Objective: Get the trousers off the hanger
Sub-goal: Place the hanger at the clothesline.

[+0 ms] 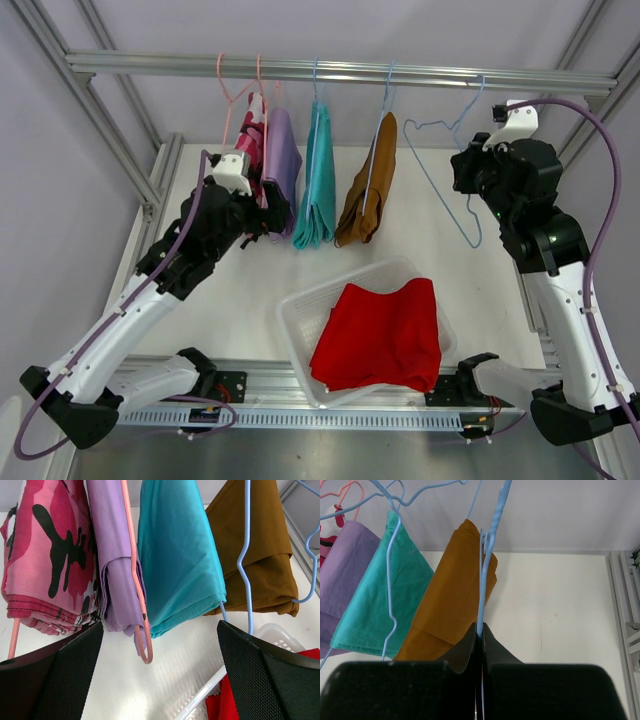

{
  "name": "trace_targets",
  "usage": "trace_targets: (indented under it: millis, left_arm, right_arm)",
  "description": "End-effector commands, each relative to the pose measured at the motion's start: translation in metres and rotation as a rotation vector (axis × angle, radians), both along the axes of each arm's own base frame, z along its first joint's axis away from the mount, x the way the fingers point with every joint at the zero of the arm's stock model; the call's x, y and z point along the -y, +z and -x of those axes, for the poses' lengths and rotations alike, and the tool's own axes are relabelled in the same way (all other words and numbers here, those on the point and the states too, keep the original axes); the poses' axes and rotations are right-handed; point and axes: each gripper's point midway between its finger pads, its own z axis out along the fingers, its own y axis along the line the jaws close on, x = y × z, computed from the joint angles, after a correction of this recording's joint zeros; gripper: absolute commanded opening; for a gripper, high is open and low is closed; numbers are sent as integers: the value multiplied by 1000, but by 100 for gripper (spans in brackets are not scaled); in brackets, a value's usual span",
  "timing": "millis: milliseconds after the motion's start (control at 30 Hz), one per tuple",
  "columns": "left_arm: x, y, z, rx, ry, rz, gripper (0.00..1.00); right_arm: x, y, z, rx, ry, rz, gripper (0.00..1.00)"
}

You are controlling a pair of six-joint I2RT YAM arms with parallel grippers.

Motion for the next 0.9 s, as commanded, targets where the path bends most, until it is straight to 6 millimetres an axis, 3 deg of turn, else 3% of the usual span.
trace_targets:
  millis: [0, 600, 867]
  left_arm:
    - [3, 7, -2, 8, -10, 37, 99]
    - [3, 14, -1, 17, -17, 38, 99]
    - [2, 12, -1, 8, -16, 28, 99]
  right_arm:
    - [9, 61, 6, 187, -32, -45, 0]
    - [18, 57, 31, 175, -38, -53, 0]
    - [12, 57, 14, 174, -37, -40, 0]
